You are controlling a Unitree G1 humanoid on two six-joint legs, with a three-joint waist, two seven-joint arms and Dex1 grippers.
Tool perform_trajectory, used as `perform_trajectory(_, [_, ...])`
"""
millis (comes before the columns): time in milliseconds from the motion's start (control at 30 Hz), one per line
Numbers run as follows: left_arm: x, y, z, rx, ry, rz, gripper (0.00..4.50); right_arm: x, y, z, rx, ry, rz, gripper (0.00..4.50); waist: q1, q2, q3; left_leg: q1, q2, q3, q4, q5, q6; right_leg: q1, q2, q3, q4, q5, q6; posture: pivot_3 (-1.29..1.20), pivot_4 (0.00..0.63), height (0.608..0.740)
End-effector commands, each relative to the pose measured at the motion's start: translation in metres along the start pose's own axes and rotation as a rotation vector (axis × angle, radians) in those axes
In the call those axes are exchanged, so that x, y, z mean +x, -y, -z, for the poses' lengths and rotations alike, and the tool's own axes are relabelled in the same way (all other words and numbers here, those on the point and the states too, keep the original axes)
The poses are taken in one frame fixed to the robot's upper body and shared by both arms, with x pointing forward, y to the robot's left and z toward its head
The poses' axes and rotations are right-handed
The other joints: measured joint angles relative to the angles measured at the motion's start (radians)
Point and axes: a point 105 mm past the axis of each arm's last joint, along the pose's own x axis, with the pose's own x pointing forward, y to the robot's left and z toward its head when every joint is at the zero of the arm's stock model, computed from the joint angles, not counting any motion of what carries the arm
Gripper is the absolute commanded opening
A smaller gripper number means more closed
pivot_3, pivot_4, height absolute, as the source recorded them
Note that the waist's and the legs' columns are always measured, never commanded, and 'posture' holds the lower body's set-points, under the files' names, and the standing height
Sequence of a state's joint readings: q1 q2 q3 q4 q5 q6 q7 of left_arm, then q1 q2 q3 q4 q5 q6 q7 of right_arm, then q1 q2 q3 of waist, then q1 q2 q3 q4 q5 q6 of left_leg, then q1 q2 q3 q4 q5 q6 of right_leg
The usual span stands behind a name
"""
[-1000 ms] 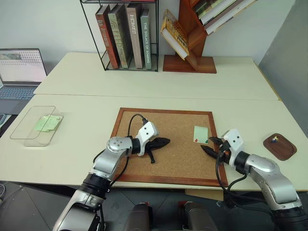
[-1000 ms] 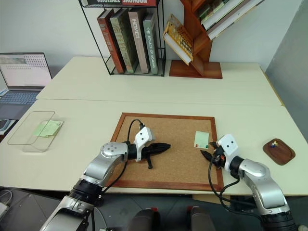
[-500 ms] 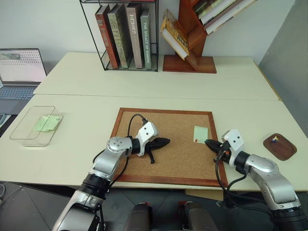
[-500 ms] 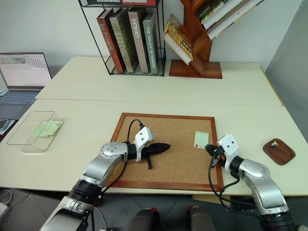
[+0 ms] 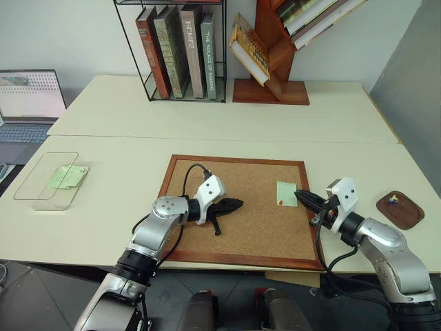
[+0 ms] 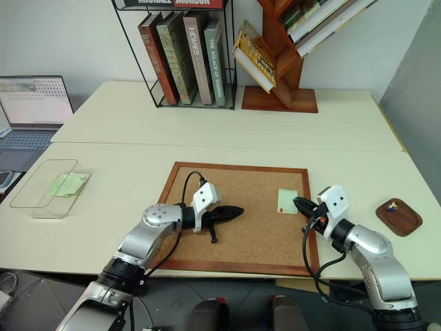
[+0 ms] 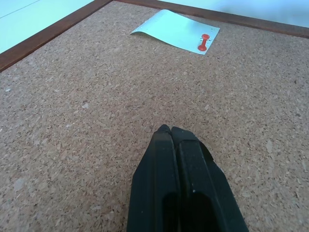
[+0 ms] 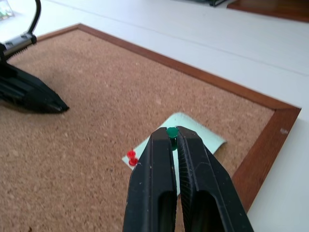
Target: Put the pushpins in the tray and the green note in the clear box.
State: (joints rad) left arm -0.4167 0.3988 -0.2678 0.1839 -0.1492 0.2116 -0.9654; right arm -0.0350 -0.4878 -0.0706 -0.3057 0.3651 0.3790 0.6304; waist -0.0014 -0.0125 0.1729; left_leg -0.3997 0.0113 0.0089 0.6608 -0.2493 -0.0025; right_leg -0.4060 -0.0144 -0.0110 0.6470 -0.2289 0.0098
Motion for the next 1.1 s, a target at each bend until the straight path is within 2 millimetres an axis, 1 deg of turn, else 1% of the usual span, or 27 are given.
perform_trajectory(33, [0.0, 0.005, 0.019, -0.025, -0.076, 0.019, 0.0, -0.003, 0.003, -0.02, -0.007, 0.072, 0.013, 0.03, 0.0, 0.0, 0.0, 0.0, 0.0, 0.0, 0.0, 0.0, 0.0, 0.0, 0.0, 0.0, 0.0, 0.0, 0.0, 0.0, 0.15, 0.74])
perform_trajectory(167, [-0.001, 0.005, 0.02, -0.024, -0.079, 0.018, 0.0, -0.012, 0.019, -0.025, 0.039, 0.096, 0.098, 0.03, 0.0, 0.0, 0.0, 0.0, 0.0, 0.0, 0.0, 0.0, 0.0, 0.0, -0.001, 0.0, 0.0, 0.0, 0.0, 0.0, 0.15, 0.74])
perform_trajectory(233, [-0.002, 0.005, 0.021, -0.023, -0.081, 0.017, 0.0, -0.024, 0.034, -0.026, 0.045, 0.108, 0.17, 0.03, 0.0, 0.0, 0.0, 0.0, 0.0, 0.0, 0.0, 0.0, 0.0, 0.0, -0.001, 0.0, 0.0, 0.0, 0.0, 0.0, 0.15, 0.74])
perform_trajectory(367, [-0.002, 0.005, 0.022, -0.022, -0.084, 0.015, 0.0, -0.052, 0.062, -0.015, 0.013, 0.077, 0.301, 0.03, 0.001, 0.0, 0.0, 0.0, 0.0, 0.0, 0.0, 0.0, 0.0, 0.0, -0.002, 0.0, 0.0, 0.0, 0.0, 0.0, 0.15, 0.74])
perform_trajectory(500, [-0.002, 0.004, 0.022, -0.019, -0.085, 0.013, 0.0, -0.088, 0.097, -0.002, -0.047, 0.012, 0.497, 0.03, 0.001, 0.0, 0.0, 0.0, 0.0, 0.0, 0.0, 0.0, 0.0, 0.0, -0.002, 0.0, 0.0, 0.0, 0.0, 0.0, 0.15, 0.74])
perform_trajectory(600, [-0.002, 0.003, 0.023, -0.015, -0.087, 0.012, 0.0, -0.111, 0.116, 0.008, -0.101, -0.066, 0.605, 0.03, -0.001, 0.001, 0.0, 0.0, 0.0, 0.001, 0.0, 0.0, 0.0, 0.0, -0.002, 0.001, 0.0, -0.001, -0.002, 0.0, 0.15, 0.74])
perform_trajectory(633, [-0.002, 0.003, 0.023, -0.014, -0.088, 0.012, 0.0, -0.118, 0.123, 0.009, -0.11, -0.087, 0.645, 0.03, -0.001, 0.001, -0.001, 0.001, 0.0, 0.002, 0.0, 0.0, 0.0, 0.0, -0.002, 0.001, 0.0, -0.002, -0.004, 0.0, 0.15, 0.74])
perform_trajectory(700, [-0.003, 0.002, 0.023, -0.011, -0.091, 0.012, 0.0, -0.129, 0.133, 0.011, -0.126, -0.117, 0.712, 0.03, -0.001, 0.001, -0.001, 0.001, 0.0, 0.001, 0.0, 0.0, 0.0, 0.0, -0.002, 0.001, 0.0, -0.003, -0.005, 0.0, 0.15, 0.74])
perform_trajectory(800, [-0.003, 0.003, 0.024, -0.009, -0.094, 0.016, 0.0, -0.138, 0.141, 0.018, -0.144, -0.176, 0.757, 0.03, -0.001, 0.002, -0.002, 0.001, 0.0, 0.002, 0.0, 0.0, 0.0, 0.0, -0.002, 0.001, 0.0, -0.003, -0.005, 0.0, 0.15, 0.74])
perform_trajectory(933, [-0.003, 0.003, 0.025, -0.008, -0.096, 0.014, 0.0, -0.144, 0.147, 0.027, -0.141, -0.234, 0.806, 0.03, -0.001, 0.004, -0.003, 0.001, 0.0, 0.001, 0.0, 0.0, 0.0, 0.0, -0.001, 0.001, 0.0, -0.003, -0.004, 0.0, 0.15, 0.74])
perform_trajectory(1100, [-0.004, 0.003, 0.026, -0.008, -0.098, 0.011, 0.0, -0.144, 0.145, 0.041, -0.091, -0.29, 0.802, 0.03, -0.001, 0.004, -0.003, 0.001, 0.0, 0.002, 0.0, 0.0, 0.0, 0.0, -0.001, 0.001, 0.0, -0.003, -0.004, 0.0, 0.15, 0.74])
